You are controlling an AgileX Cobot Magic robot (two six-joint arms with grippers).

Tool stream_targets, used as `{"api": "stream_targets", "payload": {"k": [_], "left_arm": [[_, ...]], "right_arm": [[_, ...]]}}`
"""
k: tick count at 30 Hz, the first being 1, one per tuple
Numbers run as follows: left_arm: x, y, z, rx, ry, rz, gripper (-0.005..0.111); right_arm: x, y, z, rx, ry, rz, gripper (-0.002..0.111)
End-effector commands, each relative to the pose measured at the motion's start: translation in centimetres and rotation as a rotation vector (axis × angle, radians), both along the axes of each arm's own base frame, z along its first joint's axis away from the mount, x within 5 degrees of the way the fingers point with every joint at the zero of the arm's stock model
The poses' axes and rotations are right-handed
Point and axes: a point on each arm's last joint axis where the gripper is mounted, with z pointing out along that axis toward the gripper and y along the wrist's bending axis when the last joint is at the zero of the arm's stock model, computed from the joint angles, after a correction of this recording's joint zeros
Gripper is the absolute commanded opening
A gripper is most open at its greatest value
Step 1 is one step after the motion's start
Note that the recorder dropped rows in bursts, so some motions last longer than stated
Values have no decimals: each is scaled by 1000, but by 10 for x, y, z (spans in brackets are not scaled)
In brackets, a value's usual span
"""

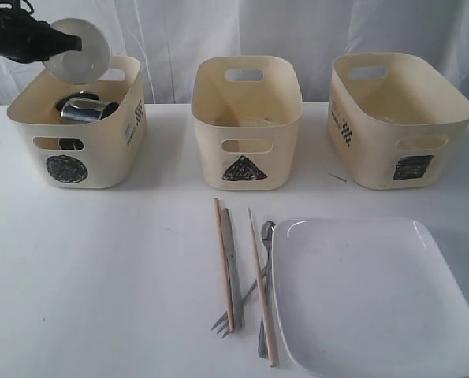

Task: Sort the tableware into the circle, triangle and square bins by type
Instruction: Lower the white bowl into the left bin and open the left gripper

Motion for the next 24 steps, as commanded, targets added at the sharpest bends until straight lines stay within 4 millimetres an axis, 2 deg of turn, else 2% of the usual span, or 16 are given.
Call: {"api": "stream_targets", "payload": {"k": [1,4,5,6,9,10,12,15,18,21,24], "left_arm": [[10,0,-17,-12,-1,14,0],[11,0,-21,-12,5,15,0],[10,0,-22,-10,16,11,6],[10,0,-22,-10,18,11,12],[10,0,-21,-12,17,11,50],[10,0,-19,-19,20,12,54],[5,-2,-13,-40,51,8,53],[-11,-4,14,-61,97,-17,42],[-32,-5,44,-18,117,-68,42],[-59,-3,67,-17,97,-69,42],[-82,-1,77,-15,80,-65,42]], "right_arm": [[0,0,0,-14,-12,8,0],[0,0,0,-14,-12,8,0],[0,0,0,-14,-12,8,0],[0,0,0,-14,-12,8,0],[0,0,0,-14,-12,8,0],[0,0,0,-14,-12,8,0],[0,0,0,-14,-12,8,0],[0,0,0,-14,-12,8,0],[0,0,0,-14,-12,8,0],[0,0,0,-14,-12,8,0],[0,0,0,-14,-12,8,0]]}}
